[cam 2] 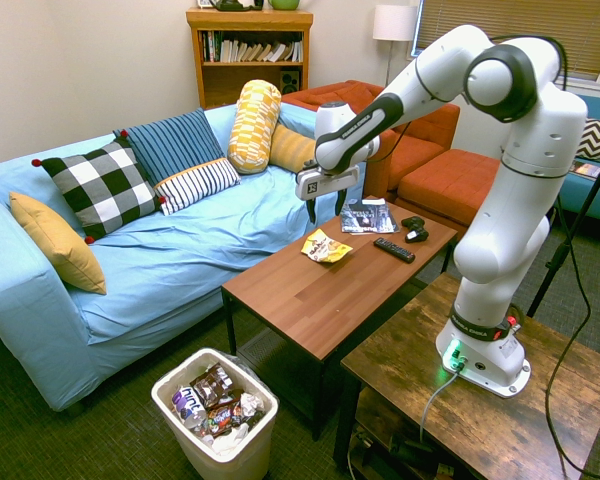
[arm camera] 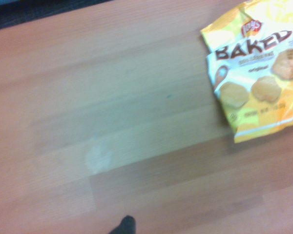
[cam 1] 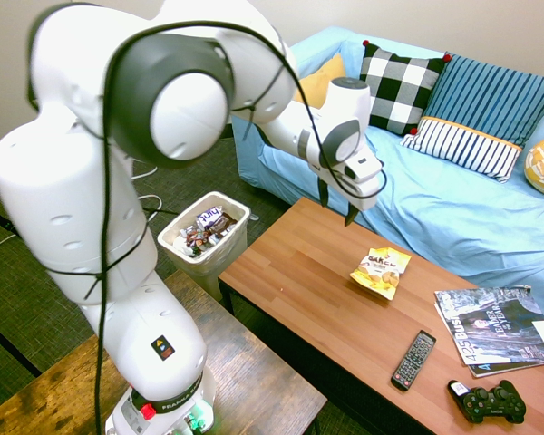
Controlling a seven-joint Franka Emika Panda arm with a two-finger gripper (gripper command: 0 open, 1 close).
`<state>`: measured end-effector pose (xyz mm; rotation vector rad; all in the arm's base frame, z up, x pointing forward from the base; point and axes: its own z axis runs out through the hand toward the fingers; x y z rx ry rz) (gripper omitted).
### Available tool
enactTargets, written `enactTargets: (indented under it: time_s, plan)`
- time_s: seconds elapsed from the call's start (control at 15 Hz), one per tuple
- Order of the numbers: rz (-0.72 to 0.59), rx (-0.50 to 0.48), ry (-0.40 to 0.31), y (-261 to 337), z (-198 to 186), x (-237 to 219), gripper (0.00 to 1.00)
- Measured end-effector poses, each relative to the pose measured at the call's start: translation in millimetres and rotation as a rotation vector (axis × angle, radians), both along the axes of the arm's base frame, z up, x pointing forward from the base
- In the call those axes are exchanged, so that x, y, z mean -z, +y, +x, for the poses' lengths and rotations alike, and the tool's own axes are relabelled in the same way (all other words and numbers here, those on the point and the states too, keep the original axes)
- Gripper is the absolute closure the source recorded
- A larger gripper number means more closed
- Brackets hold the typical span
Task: Throw the chip bag in the trash bin
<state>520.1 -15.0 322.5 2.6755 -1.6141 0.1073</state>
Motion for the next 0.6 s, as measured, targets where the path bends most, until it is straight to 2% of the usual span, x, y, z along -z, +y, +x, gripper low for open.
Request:
enactTargets:
  time_s: [0.33, 0.6]
  plan:
    - [-0.035, 0.211, 0.06, -67.2, 75.3, 97.1, 0.0]
    - [-0.018, 0.313, 0.072, -98.8, 122.1, 144.5, 0.0]
